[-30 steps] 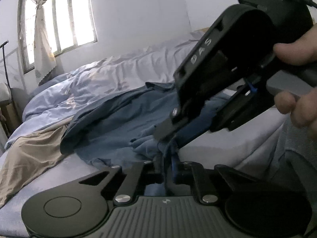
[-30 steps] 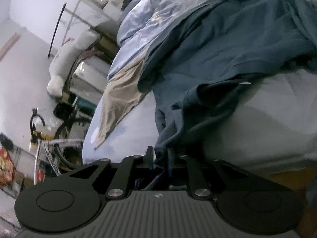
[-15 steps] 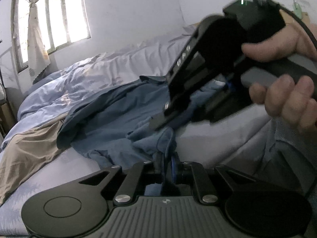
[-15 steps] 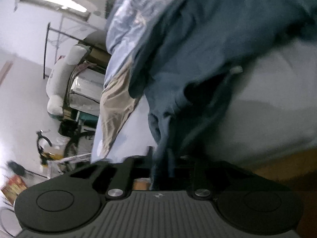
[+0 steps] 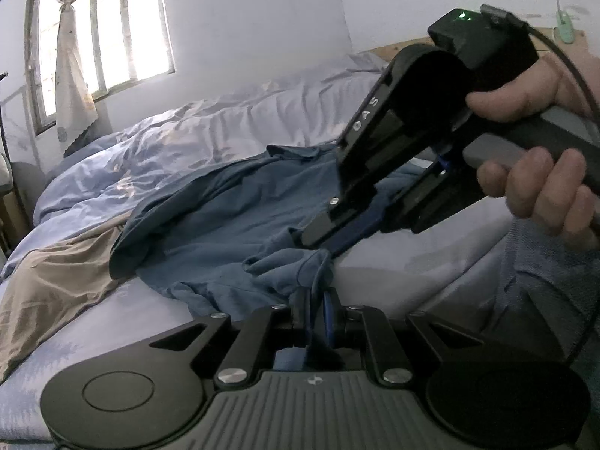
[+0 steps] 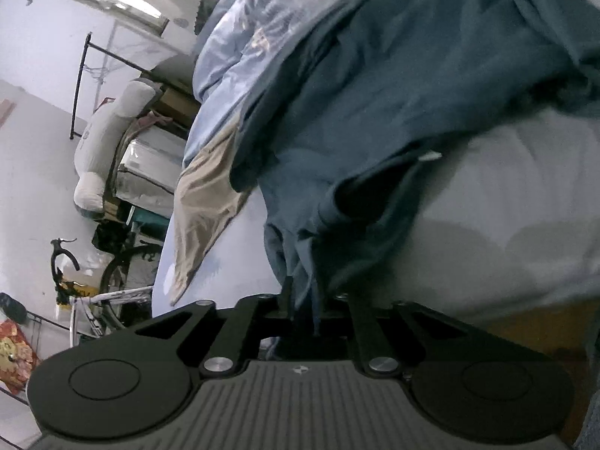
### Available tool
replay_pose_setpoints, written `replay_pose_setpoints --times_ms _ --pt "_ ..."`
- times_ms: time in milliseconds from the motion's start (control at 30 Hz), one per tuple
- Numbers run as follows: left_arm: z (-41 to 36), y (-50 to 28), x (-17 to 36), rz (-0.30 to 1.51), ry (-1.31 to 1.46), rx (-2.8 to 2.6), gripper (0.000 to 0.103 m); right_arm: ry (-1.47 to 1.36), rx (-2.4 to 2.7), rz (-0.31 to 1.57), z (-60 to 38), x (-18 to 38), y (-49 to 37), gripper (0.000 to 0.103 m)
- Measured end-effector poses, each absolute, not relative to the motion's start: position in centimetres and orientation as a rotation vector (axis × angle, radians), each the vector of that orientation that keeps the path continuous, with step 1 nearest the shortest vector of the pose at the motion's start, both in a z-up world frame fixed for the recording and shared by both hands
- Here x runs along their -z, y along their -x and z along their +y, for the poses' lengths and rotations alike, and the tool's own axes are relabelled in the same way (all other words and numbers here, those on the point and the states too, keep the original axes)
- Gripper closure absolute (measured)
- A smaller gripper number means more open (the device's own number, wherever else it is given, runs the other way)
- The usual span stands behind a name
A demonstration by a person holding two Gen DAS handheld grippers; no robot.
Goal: Fold clothes
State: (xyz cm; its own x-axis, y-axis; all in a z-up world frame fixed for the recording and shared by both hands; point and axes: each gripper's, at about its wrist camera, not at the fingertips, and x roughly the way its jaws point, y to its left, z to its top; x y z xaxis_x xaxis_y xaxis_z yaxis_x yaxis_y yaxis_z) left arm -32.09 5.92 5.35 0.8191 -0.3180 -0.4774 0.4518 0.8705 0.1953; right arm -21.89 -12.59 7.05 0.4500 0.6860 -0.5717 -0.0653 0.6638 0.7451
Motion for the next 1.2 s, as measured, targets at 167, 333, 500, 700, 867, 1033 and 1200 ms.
replay_pose_setpoints --times_ms 167,333,500,700,867,1033,1200 --pt "6.0 32.1 -5.3 0.453 -0.311 0.420 0.096 -0.683 -0.569 1.007 -11.5 -6.6 21.0 0.070" --pt "6.1 32.1 -5.3 0.455 -0.310 0.415 0.095 -0.616 -0.577 1.028 -10.3 -5.5 19.7 0.097" --pt "6.1 32.2 -5.3 0.460 -0.308 0.402 0.093 -0.469 -0.635 0.930 -8.6 -7.9 20.9 0.100" --pt "6.5 32.7 -6.2 0.431 -0.253 0.383 0.087 -0.329 -0.653 0.858 -7.0 -10.8 22.2 0.100" --pt "6.6 33.0 -7.1 0.424 -0.189 0.346 0.085 -0.287 -0.623 0.861 -6.7 -11.8 22.5 0.100" --pt "5.7 32.9 -7.5 0.424 -0.178 0.338 0.084 -0.282 -0.612 0.877 -6.3 -12.0 22.7 0.100" --pt "5.0 32.6 -7.7 0.429 -0.167 0.306 0.082 -0.288 -0.606 0.887 -6.2 -12.1 22.9 0.100"
